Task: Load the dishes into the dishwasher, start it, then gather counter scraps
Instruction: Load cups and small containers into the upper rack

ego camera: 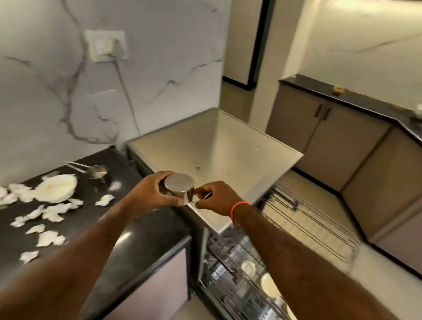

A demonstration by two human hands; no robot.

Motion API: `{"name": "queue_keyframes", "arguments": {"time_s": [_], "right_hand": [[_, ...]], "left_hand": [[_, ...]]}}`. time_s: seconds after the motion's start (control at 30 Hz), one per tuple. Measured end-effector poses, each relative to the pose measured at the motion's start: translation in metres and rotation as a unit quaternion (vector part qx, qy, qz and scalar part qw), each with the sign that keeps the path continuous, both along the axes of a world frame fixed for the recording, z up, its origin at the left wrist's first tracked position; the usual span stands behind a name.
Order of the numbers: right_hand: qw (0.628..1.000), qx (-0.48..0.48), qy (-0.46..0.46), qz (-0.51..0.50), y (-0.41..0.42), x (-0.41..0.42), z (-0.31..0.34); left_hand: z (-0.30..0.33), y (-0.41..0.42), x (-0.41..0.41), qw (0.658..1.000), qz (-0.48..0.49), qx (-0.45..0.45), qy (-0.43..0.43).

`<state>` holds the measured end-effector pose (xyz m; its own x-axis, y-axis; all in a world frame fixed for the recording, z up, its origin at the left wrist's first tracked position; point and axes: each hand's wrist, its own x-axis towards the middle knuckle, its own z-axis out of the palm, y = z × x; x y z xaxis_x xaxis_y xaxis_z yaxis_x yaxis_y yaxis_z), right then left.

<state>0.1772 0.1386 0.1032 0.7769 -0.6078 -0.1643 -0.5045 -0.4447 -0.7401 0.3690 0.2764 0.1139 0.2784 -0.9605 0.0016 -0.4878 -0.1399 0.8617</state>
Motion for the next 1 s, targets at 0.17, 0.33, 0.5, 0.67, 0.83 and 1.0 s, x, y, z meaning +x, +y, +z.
{"name": "queue_keyframes", "arguments": {"time_s": [0.17, 0.33, 0.5, 0.67, 0.83, 1.0], "right_hand": [[0.995, -0.024, 0.039, -0.087, -0.036, -0.11, -0.028], [0.982, -0.057, 0.085, -0.157, -0.065, -0.195, -0.06], [0.965, -0.049, 0.118, -0.23, -0.094, -0.255, -0.095], [0.943, -0.052, 0.165, -0.284, -0.14, -0.3, -0.157], [0.918, -0.083, 0.237, -0.309, -0.201, -0.333, -0.236], [0.903, -0.078, 0.273, -0.322, -0.247, -0.356, -0.3]], "left_hand": [[-0.03, -0.076, -0.091, 0.996, -0.051, 0.014, -0.072], [-0.063, -0.144, -0.169, 0.981, -0.151, 0.025, -0.122], [-0.106, -0.207, -0.234, 0.968, -0.21, 0.041, -0.129], [-0.166, -0.282, -0.282, 0.951, -0.273, 0.078, -0.121], [-0.232, -0.353, -0.32, 0.938, -0.305, 0.118, -0.117], [-0.304, -0.406, -0.353, 0.932, -0.305, 0.154, -0.124]]}}
